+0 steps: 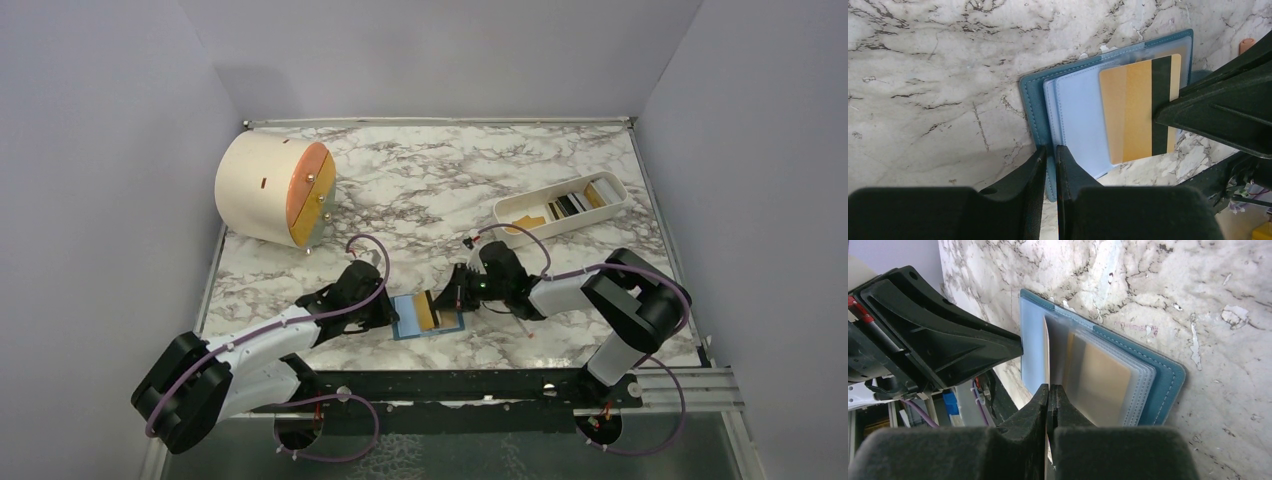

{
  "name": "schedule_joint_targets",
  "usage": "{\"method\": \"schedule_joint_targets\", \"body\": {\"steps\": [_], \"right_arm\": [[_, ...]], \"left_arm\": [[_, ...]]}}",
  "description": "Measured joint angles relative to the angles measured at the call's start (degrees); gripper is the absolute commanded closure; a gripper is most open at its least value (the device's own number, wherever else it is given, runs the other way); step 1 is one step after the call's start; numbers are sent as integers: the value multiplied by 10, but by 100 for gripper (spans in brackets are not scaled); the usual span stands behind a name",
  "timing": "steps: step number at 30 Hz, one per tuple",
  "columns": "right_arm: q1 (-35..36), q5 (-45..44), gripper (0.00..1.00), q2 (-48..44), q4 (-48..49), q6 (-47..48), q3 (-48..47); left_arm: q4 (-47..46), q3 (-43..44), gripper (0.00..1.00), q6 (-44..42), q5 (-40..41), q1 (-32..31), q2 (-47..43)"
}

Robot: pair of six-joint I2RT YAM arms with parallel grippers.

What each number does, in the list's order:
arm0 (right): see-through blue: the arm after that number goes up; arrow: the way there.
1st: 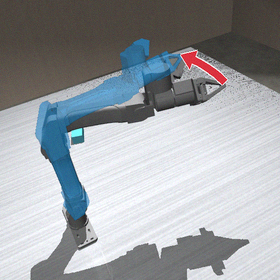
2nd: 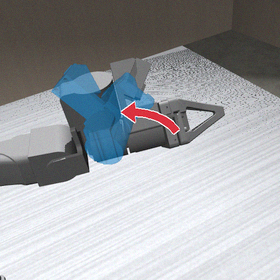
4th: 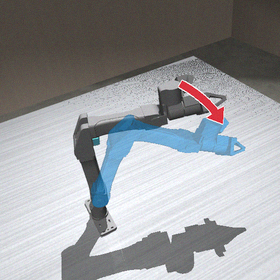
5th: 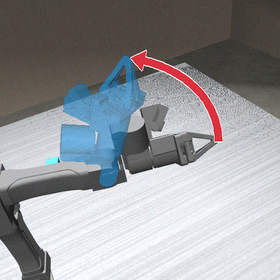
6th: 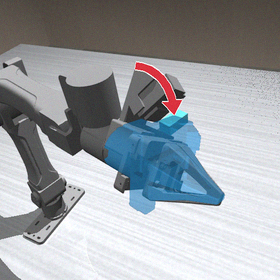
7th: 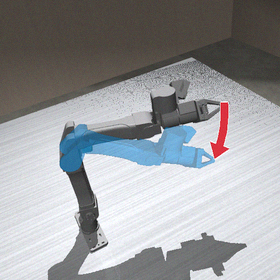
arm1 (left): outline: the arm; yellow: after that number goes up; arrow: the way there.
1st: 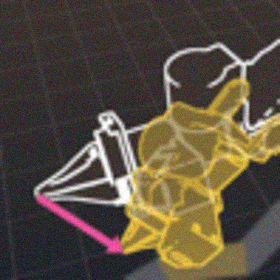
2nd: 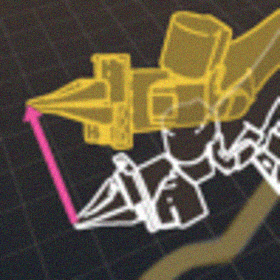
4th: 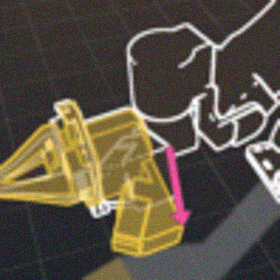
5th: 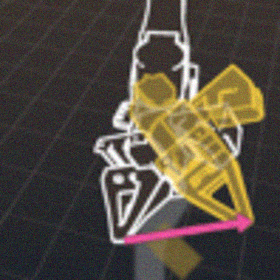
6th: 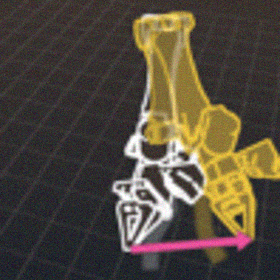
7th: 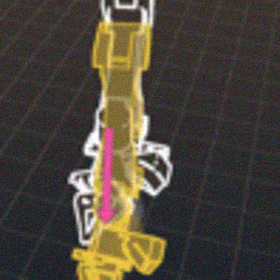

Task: Put the credit cards into the card holder
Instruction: Insert the credit card into the card holder.

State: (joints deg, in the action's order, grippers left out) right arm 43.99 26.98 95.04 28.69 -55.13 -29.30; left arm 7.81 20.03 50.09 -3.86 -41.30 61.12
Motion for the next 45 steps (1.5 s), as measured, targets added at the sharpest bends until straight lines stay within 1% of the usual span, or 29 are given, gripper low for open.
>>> {"method": "schedule_joint_targets", "body": {"steps": [3, 6, 9, 11, 12, 14, 18, 21, 34, 45], "right_arm": [[3, -5, 84, 0, 3, -6, 5], [9, -15, 75, 0, -11, -5, 6], [11, -33, 68, -18, -41, 2, 3], [11, -49, 56, -39, -73, 12, -1], [12, -55, 55, -46, -87, 15, -5], [14, -65, 55, -57, -106, 25, -13], [20, -79, 61, -61, -130, 40, -25], [26, -82, 62, -58, -137, 43, -27], [61, -81, 63, -22, -105, 25, -41], [68, -81, 63, -7, -93, 24, -49]], "left_arm": [[-3, -3, 85, 4, 0, 0, -2], [-9, -6, 85, 8, -7, 0, -2], [-10, -7, 85, 9, -8, 0, -2], [-10, -7, 85, 9, -8, 0, -3], [-10, -7, 85, 10, -8, 0, -3], [-10, -7, 85, 10, -8, 0, -3], [-11, -8, 85, 12, -9, 0, -3], [-11, -8, 85, 12, -9, 0, -3], [-12, -8, 85, 13, -10, 0, -3], [-14, -9, 85, 12, -10, 0, -4]]}}
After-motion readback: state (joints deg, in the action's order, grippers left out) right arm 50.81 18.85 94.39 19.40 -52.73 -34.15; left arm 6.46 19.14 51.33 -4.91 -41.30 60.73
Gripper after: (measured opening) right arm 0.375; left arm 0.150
